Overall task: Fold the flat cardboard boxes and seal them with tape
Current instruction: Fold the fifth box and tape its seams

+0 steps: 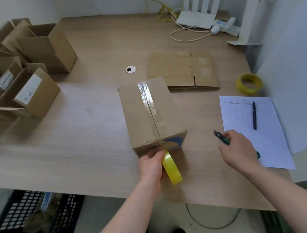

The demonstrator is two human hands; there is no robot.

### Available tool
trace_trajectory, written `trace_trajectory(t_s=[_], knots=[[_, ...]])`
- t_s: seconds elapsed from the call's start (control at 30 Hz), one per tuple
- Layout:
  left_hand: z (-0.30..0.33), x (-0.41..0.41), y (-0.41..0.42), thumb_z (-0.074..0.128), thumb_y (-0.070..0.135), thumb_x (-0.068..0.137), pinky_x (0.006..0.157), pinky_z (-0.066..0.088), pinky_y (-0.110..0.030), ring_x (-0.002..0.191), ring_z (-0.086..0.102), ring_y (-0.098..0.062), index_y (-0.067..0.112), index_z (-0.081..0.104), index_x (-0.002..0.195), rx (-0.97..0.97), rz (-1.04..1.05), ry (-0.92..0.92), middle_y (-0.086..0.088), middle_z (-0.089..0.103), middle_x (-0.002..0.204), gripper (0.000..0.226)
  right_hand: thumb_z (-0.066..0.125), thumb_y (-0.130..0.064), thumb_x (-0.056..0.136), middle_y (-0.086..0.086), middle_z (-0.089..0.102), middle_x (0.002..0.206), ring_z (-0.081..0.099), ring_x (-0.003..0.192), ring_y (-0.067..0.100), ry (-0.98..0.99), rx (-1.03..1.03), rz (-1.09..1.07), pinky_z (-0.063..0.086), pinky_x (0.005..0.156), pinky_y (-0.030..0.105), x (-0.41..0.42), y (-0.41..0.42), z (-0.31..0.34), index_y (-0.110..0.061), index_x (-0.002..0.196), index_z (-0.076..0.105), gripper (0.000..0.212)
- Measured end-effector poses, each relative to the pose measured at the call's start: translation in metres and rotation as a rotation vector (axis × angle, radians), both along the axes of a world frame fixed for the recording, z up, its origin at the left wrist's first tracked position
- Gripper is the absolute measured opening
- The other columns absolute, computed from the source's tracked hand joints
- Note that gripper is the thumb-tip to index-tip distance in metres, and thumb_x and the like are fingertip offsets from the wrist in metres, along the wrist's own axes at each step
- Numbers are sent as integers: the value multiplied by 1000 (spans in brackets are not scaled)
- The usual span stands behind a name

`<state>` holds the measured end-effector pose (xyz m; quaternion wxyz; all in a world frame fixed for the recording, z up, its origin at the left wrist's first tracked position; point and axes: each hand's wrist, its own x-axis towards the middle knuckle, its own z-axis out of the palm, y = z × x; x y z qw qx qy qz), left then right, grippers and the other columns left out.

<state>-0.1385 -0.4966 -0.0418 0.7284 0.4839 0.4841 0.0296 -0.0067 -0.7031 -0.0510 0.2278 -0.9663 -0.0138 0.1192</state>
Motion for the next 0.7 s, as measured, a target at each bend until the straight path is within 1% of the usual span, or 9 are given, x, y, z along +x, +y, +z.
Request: trace_trajectory(t_s=[0.07, 0.17, 0.23, 0.33, 0.37, 0.43, 0.5, 0.6, 0.7], knots=[[-1, 0, -1, 66, 18, 90, 57, 47, -28, 69, 63, -25, 19, 71, 94, 4, 5, -13, -6, 69, 75, 6, 57, -25, 85, 6, 58, 122, 51, 109, 31, 30, -215, 23, 46, 80, 41, 14, -31, -9, -25, 136, 49, 51], [-1, 0, 2, 67, 16, 90, 60, 50, -30, 74, 64, -26, 20, 72, 95, 14, -6, -8, -7, 70, 82, 9, 56, -25, 86, 5, 58, 124, 52, 109, 32, 143, -403, 78, 44, 81, 40, 24, -61, -22, -27, 144, 39, 60], [-1, 1, 2, 67, 15, 90, 64, 50, -33, 76, 63, -26, 20, 72, 95, 8, -2, -3, -7, 70, 85, 9, 54, -26, 87, 3, 57, 114, 53, 99, 28, 189, -464, 144, 40, 76, 37, 24, -70, -30, -28, 141, 37, 57], [-1, 2, 1, 67, 15, 90, 67, 50, -34, 79, 63, -26, 20, 72, 95, 18, 12, -9, -7, 70, 88, 9, 53, -24, 85, -1, 48, 92, 51, 81, 23, 138, -465, 206, 39, 68, 35, 20, -73, -37, -24, 124, 46, 39], [-1, 2, 0, 67, 16, 90, 71, 52, -37, 82, 64, -27, 20, 72, 95, 25, 21, -11, -8, 71, 91, 8, 53, -23, 86, 0, 45, 88, 50, 76, 23, 125, -436, 211, 40, 65, 34, 18, -72, -36, -21, 119, 48, 33], [0, 3, 0, 69, 19, 90, 88, 54, -47, 96, 67, -31, 19, 73, 97, 34, 38, -18, -12, 72, 100, 8, 49, -19, 88, 2, 44, 86, 49, 69, 23, 91, -284, 162, 39, 60, 35, 12, -65, -28, -16, 111, 49, 23], [0, 3, 0, 70, 22, 89, 100, 48, -56, 107, 65, -37, 16, 72, 100, 38, 44, -16, -16, 72, 109, 12, 46, -19, 89, 3, 50, 86, 51, 70, 22, 22, -87, 103, 37, 60, 36, 6, -56, -12, -15, 108, 52, 21], [0, 3, -1, 71, 24, 89, 102, 46, -56, 109, 64, -36, 18, 73, 95, 55, 47, -16, -15, 72, 110, 9, 52, -30, 91, -6, 59, 74, 55, 69, 17, -87, 246, 77, 38, 59, 35, -11, -38, 26, -30, 103, 52, 13], [-3, 3, 0, 73, 24, 87, 102, 47, -54, 103, 66, -30, 20, 73, 89, 61, 56, -22, -9, 74, 103, 4, 61, -43, 89, -10, 59, 72, 55, 63, 12, -173, 420, 241, 41, 56, 27, -37, -22, 67, -45, 104, 53, 17]])
